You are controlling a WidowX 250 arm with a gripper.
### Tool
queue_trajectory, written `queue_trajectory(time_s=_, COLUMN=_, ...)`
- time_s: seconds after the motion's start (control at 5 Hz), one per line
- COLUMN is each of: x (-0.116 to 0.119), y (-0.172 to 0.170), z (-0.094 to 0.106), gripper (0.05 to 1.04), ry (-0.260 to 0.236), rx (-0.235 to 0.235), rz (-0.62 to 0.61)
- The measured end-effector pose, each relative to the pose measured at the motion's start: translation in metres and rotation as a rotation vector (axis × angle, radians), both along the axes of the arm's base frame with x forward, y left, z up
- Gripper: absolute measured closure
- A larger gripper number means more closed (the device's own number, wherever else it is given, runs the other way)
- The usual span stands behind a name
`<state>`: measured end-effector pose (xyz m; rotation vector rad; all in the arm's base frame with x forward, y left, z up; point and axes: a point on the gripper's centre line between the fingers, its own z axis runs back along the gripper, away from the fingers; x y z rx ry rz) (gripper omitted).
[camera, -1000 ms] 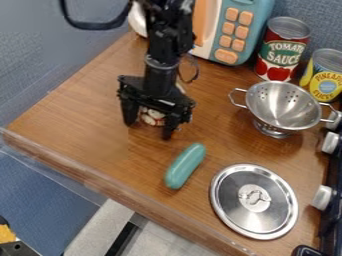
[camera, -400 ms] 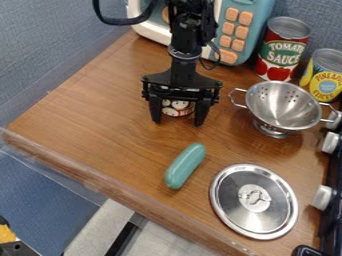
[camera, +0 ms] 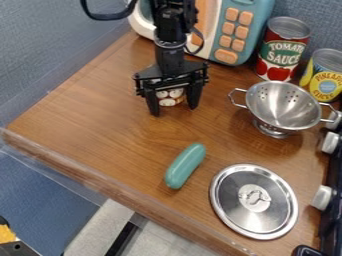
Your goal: Move the can on the bottom left side of the table to the top left side of the table
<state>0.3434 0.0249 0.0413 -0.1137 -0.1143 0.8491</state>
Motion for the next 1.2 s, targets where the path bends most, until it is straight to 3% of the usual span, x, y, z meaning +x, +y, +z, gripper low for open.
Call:
queue_trajectory(time_s=0.4, x=0.006, y=0.017, z=0.002, gripper=0.083, ry=-0.045, rx=0.001, rz=0.109)
queue_trajectory(time_s=1.2, x=0.018, y=0.071, z=0.012, gripper=0.083, ry=-0.075, rx=0.029, rz=0.241)
